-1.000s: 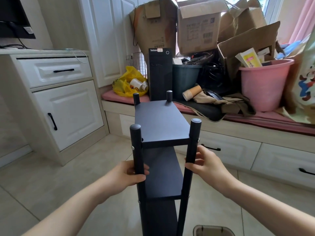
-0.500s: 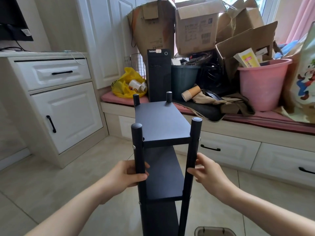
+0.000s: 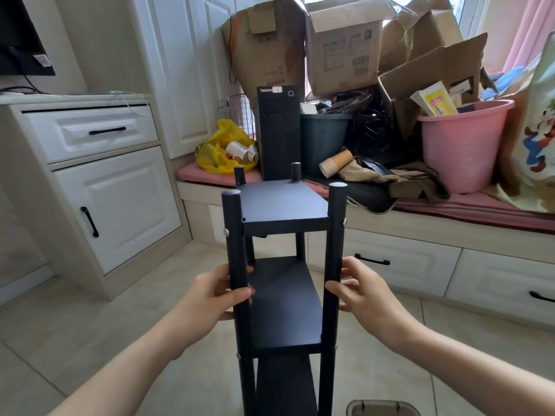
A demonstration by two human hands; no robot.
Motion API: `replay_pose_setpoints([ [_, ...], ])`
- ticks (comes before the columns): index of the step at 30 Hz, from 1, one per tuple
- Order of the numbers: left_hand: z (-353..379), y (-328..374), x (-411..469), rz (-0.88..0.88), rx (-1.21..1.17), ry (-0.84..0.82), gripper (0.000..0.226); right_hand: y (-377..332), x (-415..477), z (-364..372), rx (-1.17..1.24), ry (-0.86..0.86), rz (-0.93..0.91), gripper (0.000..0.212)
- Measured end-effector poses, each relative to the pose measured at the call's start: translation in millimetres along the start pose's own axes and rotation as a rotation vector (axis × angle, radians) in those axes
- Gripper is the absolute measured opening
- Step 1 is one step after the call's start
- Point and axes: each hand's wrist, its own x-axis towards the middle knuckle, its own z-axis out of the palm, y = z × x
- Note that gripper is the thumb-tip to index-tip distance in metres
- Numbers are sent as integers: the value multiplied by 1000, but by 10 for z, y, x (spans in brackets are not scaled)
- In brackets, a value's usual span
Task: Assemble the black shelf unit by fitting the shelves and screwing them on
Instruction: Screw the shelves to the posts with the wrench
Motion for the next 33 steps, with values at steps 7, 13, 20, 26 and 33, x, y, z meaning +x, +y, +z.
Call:
replay_pose_setpoints([
  [7, -44, 74, 38, 101, -72, 206, 22, -153, -41, 53, 172, -79, -19, 10],
  [13, 8, 75, 29, 215, 135, 503, 47, -304, -36, 102, 298, -137, -75, 23],
  [20, 380, 64, -148, 377, 396, 545, 36, -451, 92, 34, 455, -125, -90, 29],
  [26, 767, -47, -174, 69, 160, -160, 19, -458, 106, 78, 446, -95, -90, 28],
  [33, 958, -5, -77, 209, 450, -127, 38, -474, 85, 47, 546, -137, -25, 32],
])
